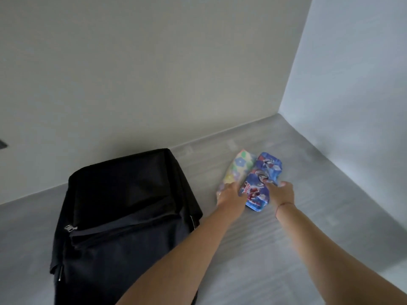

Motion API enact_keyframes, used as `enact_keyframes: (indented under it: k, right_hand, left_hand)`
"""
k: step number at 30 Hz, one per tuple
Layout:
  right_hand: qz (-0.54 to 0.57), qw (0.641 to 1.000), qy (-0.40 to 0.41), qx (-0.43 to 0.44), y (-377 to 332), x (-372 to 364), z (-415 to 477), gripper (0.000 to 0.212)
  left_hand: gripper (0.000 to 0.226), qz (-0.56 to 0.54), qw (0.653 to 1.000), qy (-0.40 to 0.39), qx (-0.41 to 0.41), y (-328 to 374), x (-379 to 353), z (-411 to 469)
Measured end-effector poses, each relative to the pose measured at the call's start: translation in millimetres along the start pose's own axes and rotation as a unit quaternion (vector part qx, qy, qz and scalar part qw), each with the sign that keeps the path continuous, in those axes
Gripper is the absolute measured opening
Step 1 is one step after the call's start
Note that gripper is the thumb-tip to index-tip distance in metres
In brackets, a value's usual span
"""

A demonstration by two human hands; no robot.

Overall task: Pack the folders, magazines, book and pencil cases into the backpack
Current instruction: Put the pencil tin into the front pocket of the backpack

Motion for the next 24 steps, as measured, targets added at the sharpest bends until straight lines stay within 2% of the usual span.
enact_keyframes:
  k: [1, 4, 5, 7, 8, 11, 15, 19, 22, 24]
  right_hand:
    - [0.031, 0.999, -0.01, -0.002, 3.1, 0.0, 7.1, 0.022]
    - [0.09, 0.996, -0.018, 0.002, 10.0, 1.6, 25.5, 0.017]
    - [0.112, 0.993, -0.025, 0.002, 10.2, 1.3, 27.9, 0.018]
    - [0.155, 0.987, -0.048, -0.015, 17.4, -0.4, 39.4, 0.036]
    - [0.164, 0.985, -0.055, -0.027, 20.4, -1.1, 43.2, 0.037]
    - [0.138, 0.986, -0.085, -0.039, 21.5, -1.6, 47.2, 0.017]
    - [0.175, 0.972, -0.15, -0.045, 18.3, 3.5, 42.3, 0.017]
    - [0.21, 0.95, -0.229, -0.034, 4.5, 14.3, 20.4, 0.025]
    - [0.23, 0.929, -0.289, -0.005, -14.0, 7.8, -10.3, 0.03]
    - [0.228, 0.916, -0.33, 0.001, -27.8, -8.7, -40.6, 0.034]
  left_hand:
    - [0.038, 0.01, 1.0, -0.002, 0.027, -0.7, -6.5, 13.1]
    - [0.053, -0.029, 0.997, 0.005, 0.071, -0.6, -19.6, 42.3]
    - [0.055, -0.058, 0.995, 0.012, 0.075, 0.6, -21.5, 49.3]
    - [0.059, -0.095, 0.991, 0.022, 0.093, 2.3, -22.8, 60.5]
    - [0.06, -0.101, 0.989, 0.024, 0.105, 2.9, -23.1, 64.2]
    - [0.058, -0.134, 0.986, 0.008, 0.101, 5.9, -27.0, 68.7]
    - [0.051, -0.14, 0.986, -0.004, 0.091, 9.2, -32.4, 61.9]
    - [0.032, -0.18, 0.983, -0.002, 0.027, 13.3, -20.9, 36.2]
    - [0.02, -0.13, 0.991, 0.035, -0.025, 4.9, 17.3, 3.1]
    - [0.021, -0.107, 0.988, 0.077, -0.081, -9.5, 54.5, -24.5]
Point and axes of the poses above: each hand's wrist, its own z-axis towards the middle knuckle, its own x-axis out of the back of the hand, y = z × x, the point moved 4 cm from there along z, towards the middle knuckle, and after that the axes turned 15 degrees about -y, right-handed, at the moved point
